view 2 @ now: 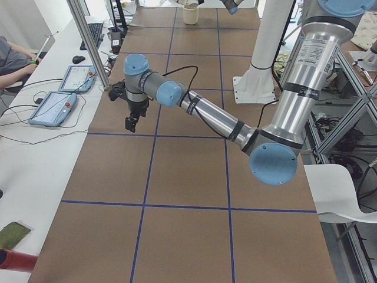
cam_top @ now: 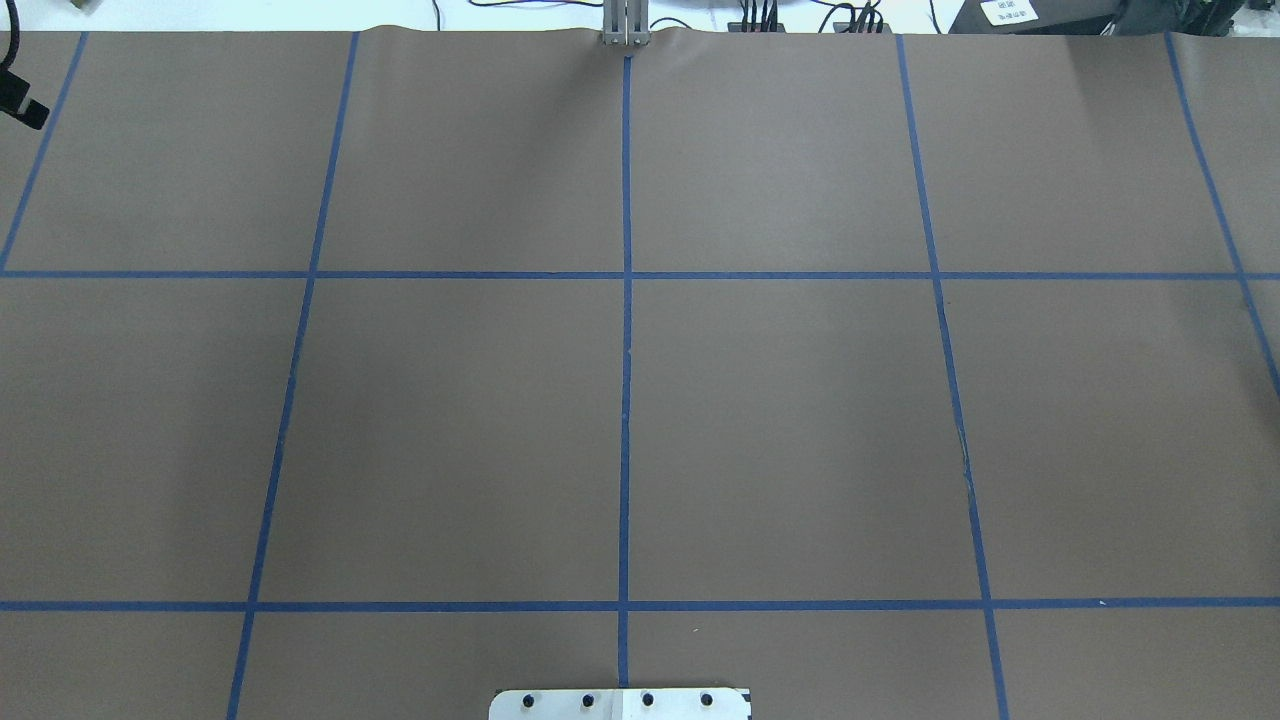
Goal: Left arm hands cup to right arm to dump lemon
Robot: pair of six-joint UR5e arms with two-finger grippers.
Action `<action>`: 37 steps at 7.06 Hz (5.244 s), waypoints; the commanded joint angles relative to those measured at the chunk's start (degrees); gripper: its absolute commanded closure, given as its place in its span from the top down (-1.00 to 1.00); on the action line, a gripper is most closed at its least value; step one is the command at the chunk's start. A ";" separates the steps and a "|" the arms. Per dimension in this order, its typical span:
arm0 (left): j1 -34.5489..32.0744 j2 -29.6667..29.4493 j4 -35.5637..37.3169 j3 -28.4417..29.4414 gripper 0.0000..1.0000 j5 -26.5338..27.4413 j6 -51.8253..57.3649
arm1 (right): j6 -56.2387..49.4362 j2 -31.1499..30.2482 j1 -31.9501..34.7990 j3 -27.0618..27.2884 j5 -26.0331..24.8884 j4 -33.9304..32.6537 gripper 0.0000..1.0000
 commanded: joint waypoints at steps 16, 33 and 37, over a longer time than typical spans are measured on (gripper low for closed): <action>0.09 -0.18 0.05 -0.45 1.00 0.08 0.00 | 71.34 9.92 20.66 -14.42 7.43 16.45 -0.53; 0.09 0.08 -0.04 -0.36 1.00 -3.41 0.00 | -64.76 10.96 21.37 5.43 33.62 -18.48 -0.63; 0.18 -0.18 -0.48 -0.19 1.00 -4.84 -0.09 | -77.71 23.18 16.47 5.18 33.44 -24.84 -0.69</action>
